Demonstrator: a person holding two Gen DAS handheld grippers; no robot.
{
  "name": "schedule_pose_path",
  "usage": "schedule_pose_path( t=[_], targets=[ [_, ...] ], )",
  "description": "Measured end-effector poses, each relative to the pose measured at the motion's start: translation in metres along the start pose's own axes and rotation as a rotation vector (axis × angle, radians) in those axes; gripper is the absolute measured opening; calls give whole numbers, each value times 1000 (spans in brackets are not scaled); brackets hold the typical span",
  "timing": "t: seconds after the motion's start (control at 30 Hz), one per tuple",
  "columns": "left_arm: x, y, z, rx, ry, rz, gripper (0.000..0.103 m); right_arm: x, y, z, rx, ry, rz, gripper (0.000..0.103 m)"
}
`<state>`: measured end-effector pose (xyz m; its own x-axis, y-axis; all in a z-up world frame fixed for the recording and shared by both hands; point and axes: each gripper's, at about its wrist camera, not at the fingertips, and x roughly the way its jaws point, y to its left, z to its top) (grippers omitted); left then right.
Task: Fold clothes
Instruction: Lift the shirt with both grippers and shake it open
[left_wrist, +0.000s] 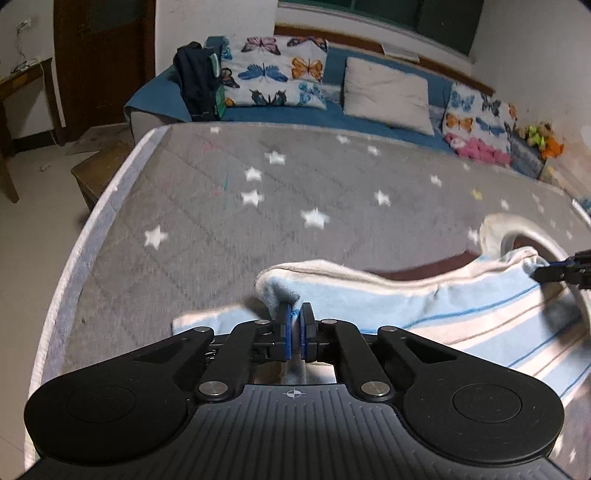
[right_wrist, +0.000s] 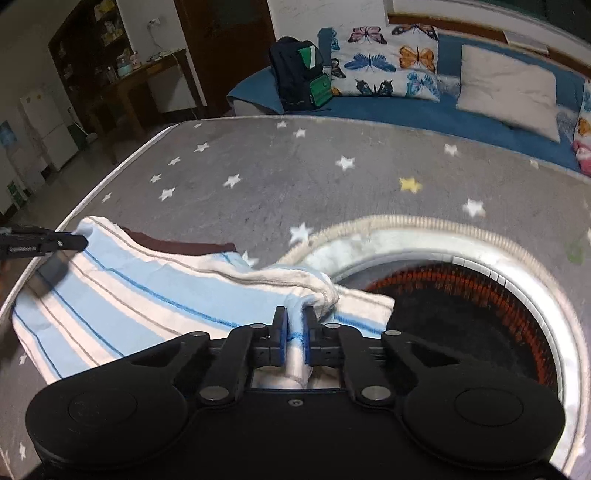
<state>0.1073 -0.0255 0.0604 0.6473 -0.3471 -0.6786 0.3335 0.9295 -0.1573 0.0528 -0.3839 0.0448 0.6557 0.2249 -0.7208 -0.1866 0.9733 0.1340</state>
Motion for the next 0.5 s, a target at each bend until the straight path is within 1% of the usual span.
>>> schedule_pose_path(
  t=[0.1,0.13,0.2,0.23,0.27,0.33,0.37,0.43,0.47,0.5],
  targets=[
    [-12,-1,30,-34,-69,-11,4,-10,2,26,-16,-66,-30,6],
    [-20,-4,48,-32,-113,0,4,-15,4,38,-23,-99,-47,6],
    [-31,-8,68,-28,-166,4,4,-28,8,62,-42,-167,-76,5],
    [-43,-11,87,-30,-220,6,4,-38,9,76,-44,-214,-89,5],
    [-50,-13,95,-31,-244,6,4,-50,11,91,-47,-268,-102,5],
    [-84,-20,132,-30,-367,0,4,-75,15,113,-59,-365,-126,5],
    [-93,-23,139,-28,-396,-2,4,-93,18,126,-73,-433,-145,5],
    [-134,-33,165,-14,-528,-18,4,-126,23,145,-87,-547,-162,5],
    [-148,-36,171,-8,-566,-30,4,-144,26,151,-94,-606,-167,5],
    [-161,-40,176,-2,-604,-42,4,-156,28,155,-102,-647,-170,5]
  ],
)
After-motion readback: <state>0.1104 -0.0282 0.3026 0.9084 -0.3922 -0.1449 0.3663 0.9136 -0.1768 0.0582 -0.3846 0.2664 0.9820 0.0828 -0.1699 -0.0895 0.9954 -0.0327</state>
